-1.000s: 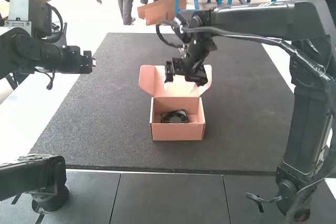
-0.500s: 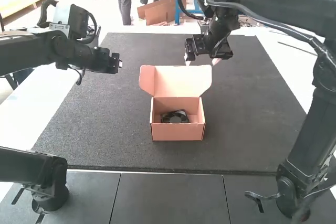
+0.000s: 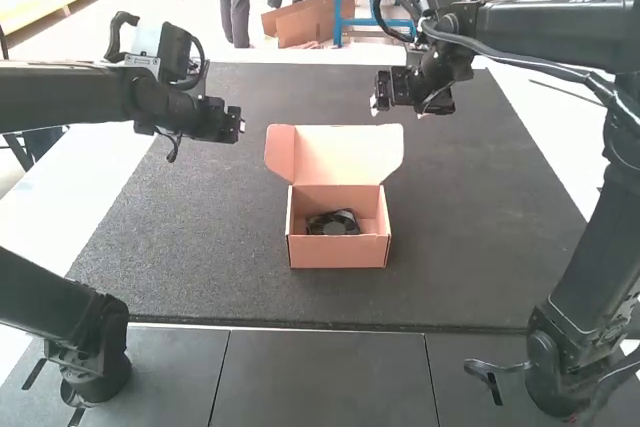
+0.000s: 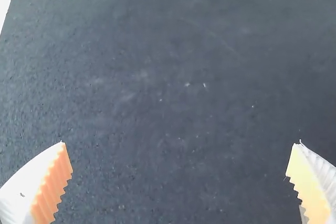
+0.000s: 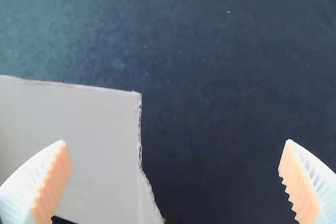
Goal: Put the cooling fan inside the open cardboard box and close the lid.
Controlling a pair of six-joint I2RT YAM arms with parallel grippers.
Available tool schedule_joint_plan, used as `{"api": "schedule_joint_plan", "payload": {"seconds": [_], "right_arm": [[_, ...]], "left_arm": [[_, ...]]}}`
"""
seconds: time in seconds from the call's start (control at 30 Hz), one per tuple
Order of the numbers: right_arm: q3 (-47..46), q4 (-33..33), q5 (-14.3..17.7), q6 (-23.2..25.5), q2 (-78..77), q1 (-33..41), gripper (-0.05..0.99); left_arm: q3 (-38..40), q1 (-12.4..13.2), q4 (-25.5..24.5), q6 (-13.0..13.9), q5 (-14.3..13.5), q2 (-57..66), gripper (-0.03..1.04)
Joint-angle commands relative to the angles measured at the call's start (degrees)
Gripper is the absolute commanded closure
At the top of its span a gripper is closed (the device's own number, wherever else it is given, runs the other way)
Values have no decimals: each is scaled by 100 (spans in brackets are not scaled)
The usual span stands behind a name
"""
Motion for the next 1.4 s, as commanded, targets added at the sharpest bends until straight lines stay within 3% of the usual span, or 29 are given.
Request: {"api": "schedule_joint_plan", "payload": {"seconds": [0.0, 0.2, 0.3, 0.53, 0.7, 0.83, 1.13, 1.27, 1.37], "right_arm": [[83, 19, -375, -6, 10, -111, 3], [356, -490, -1051, 99, 274, -269, 3], [479, -569, -1139, 126, 370, -322, 3], [637, -622, -1157, 187, 450, -322, 8], [655, -719, -1166, 196, 450, -304, 16], [655, -780, -1201, 196, 450, -313, 24], [637, -789, -1201, 231, 450, -322, 51], [620, -903, -1210, 231, 467, -304, 54], [620, -965, -1210, 240, 476, -304, 63]], "left_arm": [[-21, -39, 126, -12, -25, 103, 4], [6, -285, 188, -12, 168, 322, 4], [6, -443, 232, -21, 221, 340, 4], [23, -716, 240, -135, 379, 349, 4], [32, -733, 232, -144, 379, 349, 4], [32, -733, 267, -135, 388, 349, 4], [76, -900, 372, -144, 397, 358, 4], [85, -900, 372, -144, 388, 358, 4], [85, -900, 372, -144, 388, 358, 4]]}}
